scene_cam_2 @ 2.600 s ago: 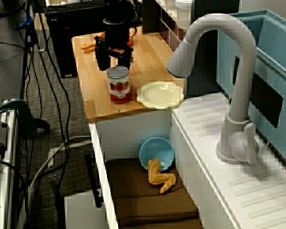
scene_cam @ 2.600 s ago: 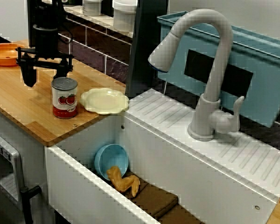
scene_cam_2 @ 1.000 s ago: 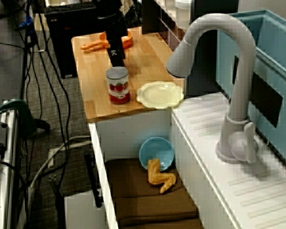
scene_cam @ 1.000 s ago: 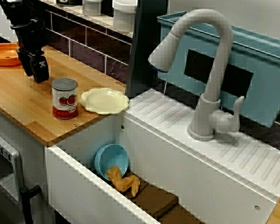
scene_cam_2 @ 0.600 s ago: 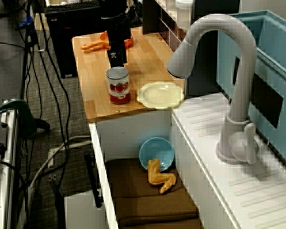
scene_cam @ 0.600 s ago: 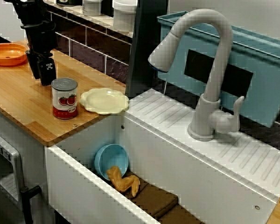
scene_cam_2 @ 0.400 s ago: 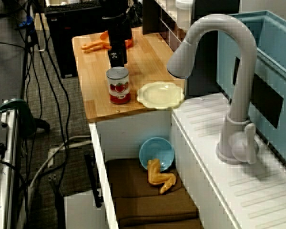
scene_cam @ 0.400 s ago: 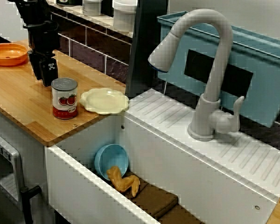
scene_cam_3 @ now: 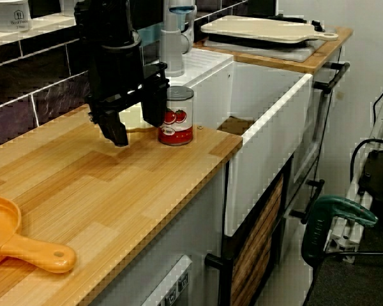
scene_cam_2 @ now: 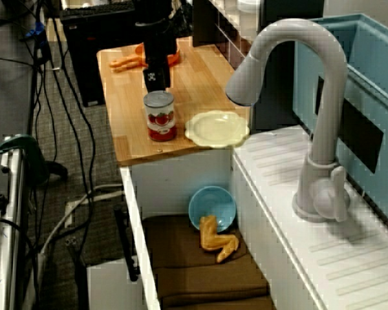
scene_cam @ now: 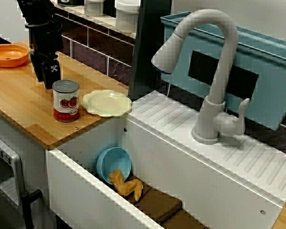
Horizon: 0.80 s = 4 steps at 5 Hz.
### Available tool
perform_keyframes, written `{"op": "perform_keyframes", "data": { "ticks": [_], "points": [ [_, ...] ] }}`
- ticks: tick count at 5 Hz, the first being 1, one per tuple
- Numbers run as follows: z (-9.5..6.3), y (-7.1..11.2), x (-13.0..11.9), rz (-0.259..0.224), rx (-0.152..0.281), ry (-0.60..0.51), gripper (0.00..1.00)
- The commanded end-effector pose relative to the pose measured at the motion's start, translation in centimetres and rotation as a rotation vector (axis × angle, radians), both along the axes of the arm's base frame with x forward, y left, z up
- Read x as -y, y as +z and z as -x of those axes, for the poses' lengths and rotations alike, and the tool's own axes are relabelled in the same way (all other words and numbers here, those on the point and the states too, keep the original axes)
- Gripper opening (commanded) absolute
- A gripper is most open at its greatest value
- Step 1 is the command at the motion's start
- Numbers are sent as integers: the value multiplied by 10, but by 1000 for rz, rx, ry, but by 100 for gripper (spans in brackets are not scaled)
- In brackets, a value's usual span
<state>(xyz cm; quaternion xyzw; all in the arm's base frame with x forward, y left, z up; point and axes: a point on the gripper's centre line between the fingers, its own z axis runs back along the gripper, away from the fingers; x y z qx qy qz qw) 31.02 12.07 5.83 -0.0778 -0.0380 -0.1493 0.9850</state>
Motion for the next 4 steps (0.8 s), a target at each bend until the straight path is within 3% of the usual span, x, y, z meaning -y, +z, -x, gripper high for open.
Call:
{"op": "perform_keyframes", "data": {
  "ticks": [1,2,3,4],
  "points": [
    [9,17,47,-89,48,-74,100],
    [24,3,83,-148,63,-39,100],
    [24,8,88,-139,58,-1,100],
    [19,15,74,-116,47,62,100]
  ]
}}
